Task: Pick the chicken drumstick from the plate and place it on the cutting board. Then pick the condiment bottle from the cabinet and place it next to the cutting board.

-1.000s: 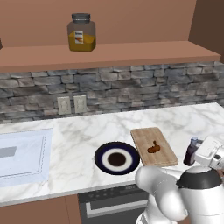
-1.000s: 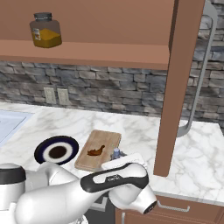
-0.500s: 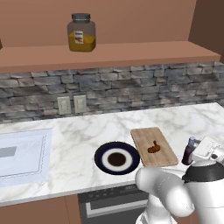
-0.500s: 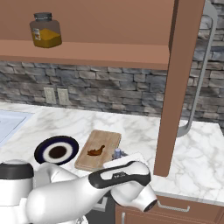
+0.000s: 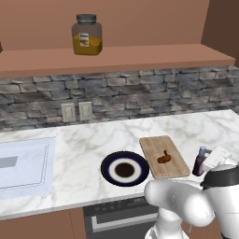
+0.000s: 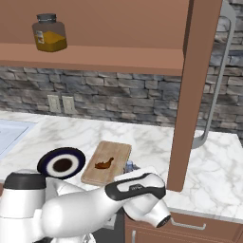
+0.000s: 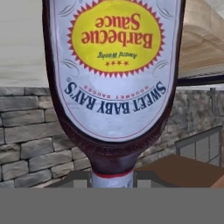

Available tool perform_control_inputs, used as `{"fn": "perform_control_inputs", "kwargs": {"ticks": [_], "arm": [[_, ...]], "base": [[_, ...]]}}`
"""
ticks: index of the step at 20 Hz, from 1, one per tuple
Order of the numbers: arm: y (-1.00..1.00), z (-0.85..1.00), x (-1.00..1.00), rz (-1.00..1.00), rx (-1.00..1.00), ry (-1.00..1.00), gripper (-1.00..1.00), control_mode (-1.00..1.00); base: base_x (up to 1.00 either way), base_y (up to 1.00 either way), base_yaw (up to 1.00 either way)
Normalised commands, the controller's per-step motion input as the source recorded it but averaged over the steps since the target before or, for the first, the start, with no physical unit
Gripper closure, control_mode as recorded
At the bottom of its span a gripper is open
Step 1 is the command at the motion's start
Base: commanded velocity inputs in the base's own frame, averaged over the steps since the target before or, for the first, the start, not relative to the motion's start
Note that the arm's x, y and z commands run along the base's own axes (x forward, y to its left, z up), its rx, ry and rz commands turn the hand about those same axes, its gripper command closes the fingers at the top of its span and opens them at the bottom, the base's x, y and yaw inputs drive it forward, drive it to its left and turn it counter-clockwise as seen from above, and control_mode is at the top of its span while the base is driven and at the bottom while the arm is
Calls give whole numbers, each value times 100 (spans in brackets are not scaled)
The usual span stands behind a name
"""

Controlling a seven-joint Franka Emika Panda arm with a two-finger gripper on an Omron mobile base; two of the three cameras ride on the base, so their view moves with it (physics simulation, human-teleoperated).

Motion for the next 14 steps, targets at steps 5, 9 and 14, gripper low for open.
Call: {"fn": "perform_control_inputs", "kwargs": {"ticks": [5, 9, 14], "arm": [[-6, -15, 11, 0, 0, 0, 100, -100], [-5, -14, 8, 0, 0, 0, 100, -100], [-1, -12, 2, 0, 0, 0, 100, -100]], "base": [[0, 0, 0], [0, 0, 0], [0, 0, 0]]}}
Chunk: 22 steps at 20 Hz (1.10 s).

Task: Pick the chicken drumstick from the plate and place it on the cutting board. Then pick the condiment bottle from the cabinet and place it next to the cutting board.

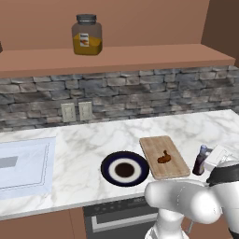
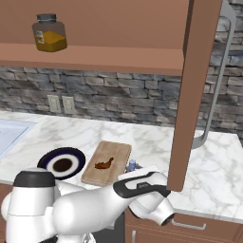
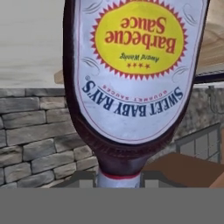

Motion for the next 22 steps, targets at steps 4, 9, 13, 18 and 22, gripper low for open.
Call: {"fn": "perform_control_inputs", "kwargs": {"ticks": [4, 9, 13, 18, 22], "arm": [[0, -14, 0, 0, 0, 0, 100, -100], [0, -18, 0, 0, 0, 0, 100, -100], [0, -19, 0, 0, 0, 0, 100, -100], [0, -19, -2, 0, 0, -1, 100, -100], [0, -19, -4, 0, 0, -1, 100, -100]], "base": [[0, 0, 0], [0, 0, 0], [0, 0, 0], [0, 0, 0], [0, 0, 0]]}}
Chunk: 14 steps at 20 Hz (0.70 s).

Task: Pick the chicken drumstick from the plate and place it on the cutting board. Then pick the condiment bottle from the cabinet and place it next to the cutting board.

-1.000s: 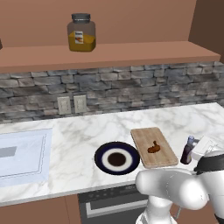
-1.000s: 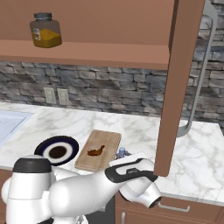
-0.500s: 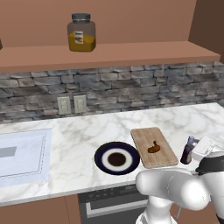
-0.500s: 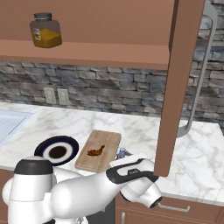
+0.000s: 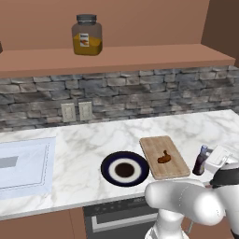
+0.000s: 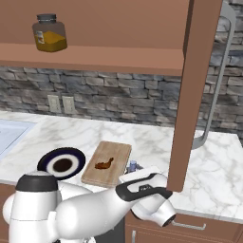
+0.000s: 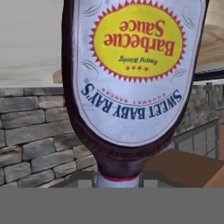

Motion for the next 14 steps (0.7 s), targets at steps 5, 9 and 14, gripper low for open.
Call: {"fn": "perform_control_inputs", "kwargs": {"ticks": [5, 9, 14], "arm": [[0, -18, -5, 0, 0, 0, 100, -100], [0, -16, -3, 0, 0, 0, 100, -100], [0, -16, -1, 0, 0, 0, 100, -100]], "base": [[0, 0, 0], [0, 0, 0], [0, 0, 0]]}}
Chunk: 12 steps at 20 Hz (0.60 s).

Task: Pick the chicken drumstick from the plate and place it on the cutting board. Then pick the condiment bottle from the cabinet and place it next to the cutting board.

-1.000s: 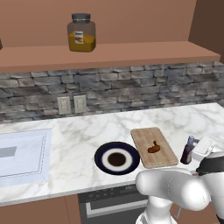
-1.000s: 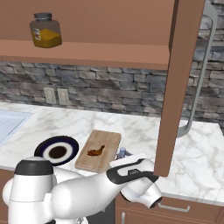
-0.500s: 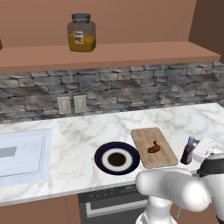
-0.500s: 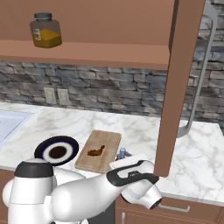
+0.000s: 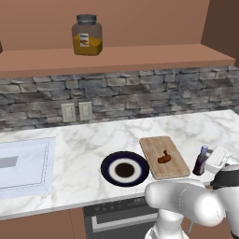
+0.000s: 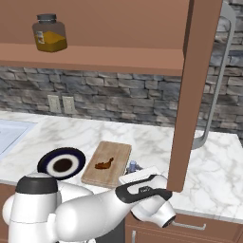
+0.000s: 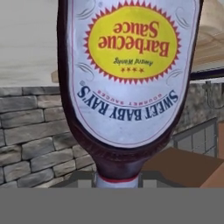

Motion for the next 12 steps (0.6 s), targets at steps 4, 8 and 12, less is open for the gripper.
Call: {"fn": "perform_control_inputs", "kwargs": {"ticks": [4, 8, 12], "arm": [[2, -18, -1, 0, 0, 0, 100, -100], [3, -19, -2, 0, -1, 0, 100, -100], [6, -21, -4, 0, -2, -2, 100, -100]], "base": [[0, 0, 0], [0, 0, 0], [0, 0, 0]]}}
